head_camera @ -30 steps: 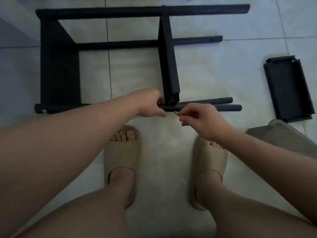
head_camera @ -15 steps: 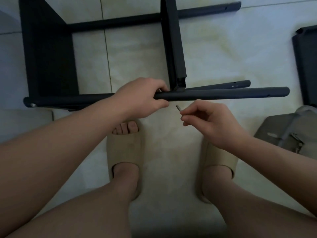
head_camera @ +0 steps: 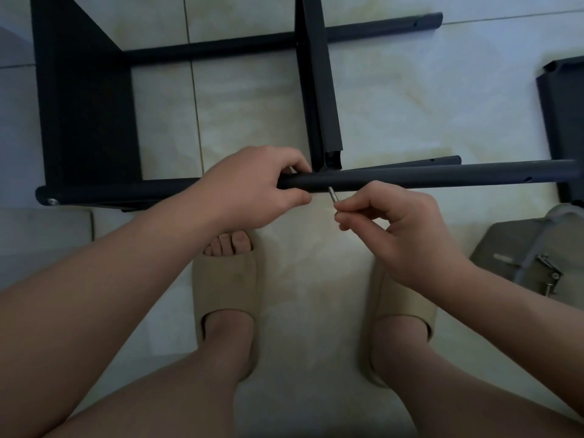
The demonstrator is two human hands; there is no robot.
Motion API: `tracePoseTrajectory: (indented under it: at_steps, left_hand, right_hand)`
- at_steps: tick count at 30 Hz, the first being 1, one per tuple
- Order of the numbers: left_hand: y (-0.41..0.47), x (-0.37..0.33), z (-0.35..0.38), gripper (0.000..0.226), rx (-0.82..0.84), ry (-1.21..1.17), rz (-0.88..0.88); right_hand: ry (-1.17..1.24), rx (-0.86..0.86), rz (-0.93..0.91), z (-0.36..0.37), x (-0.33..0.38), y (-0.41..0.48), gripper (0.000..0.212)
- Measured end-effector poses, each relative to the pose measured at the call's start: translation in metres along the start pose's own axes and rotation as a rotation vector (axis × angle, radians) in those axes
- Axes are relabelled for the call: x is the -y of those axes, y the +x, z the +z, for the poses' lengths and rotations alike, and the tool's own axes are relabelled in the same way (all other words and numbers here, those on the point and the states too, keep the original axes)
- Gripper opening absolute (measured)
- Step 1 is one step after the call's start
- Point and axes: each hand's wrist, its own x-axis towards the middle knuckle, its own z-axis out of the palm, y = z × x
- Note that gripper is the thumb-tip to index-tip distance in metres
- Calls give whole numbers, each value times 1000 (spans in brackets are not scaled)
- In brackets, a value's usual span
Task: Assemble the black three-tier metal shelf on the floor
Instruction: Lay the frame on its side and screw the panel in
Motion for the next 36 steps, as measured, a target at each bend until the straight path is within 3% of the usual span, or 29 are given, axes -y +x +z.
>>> tracePoseTrajectory:
  at_steps: [5,19,26,29,36]
  left_hand:
    - [-2,-1,-2,18,12,-22,-5]
    - [-5,-3,1,12,-14,20,-17]
    - [0,-4,0,11,20,12,-19]
    - [2,-7,-2,13,33,27,-25]
    - [28,-13,-9,51,30,-25,-103]
  right_hand:
    - [-108,-44,-81,3,3,7,4]
    - [0,-75,256,12,15,19,8]
    - [-598,-132,27,1,22,26,30]
    - [-663,-112,25,-7,16,33,37]
    - [-679,46,173,-12,9,41,41]
